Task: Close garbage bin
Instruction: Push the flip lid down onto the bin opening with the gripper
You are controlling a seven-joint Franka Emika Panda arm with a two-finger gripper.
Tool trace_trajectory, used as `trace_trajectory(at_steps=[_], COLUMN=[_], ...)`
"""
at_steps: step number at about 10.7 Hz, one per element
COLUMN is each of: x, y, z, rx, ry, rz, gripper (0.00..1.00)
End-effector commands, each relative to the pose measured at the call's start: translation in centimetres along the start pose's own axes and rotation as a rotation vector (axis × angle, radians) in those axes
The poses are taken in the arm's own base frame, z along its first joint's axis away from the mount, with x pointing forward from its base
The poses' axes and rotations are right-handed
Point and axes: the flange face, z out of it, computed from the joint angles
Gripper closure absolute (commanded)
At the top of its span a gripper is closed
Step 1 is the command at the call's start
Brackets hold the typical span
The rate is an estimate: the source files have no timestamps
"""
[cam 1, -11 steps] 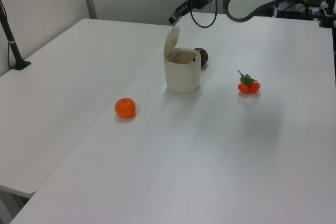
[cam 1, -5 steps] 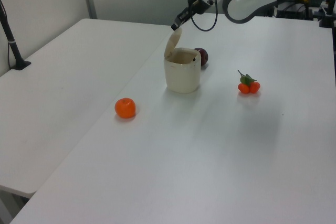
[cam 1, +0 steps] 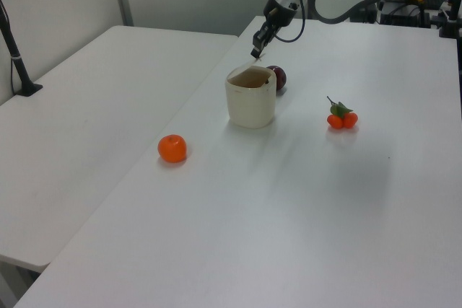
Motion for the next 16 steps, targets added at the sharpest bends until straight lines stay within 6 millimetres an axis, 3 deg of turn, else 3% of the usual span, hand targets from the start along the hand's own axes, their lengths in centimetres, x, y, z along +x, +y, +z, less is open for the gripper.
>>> trace_trajectory(at_steps=[1, 9, 16], x=[-1.5, -3.3, -3.5], y=[-1.7, -1.3, -1.4], z=[0.7, 4.7, 5.0], rx=[-0.017, -0.041, -0.041], ry=[-0.07, -0.129, -0.136], rz=[-0.031, -0.058, -0.06], gripper=[1.0, 1.0, 1.0])
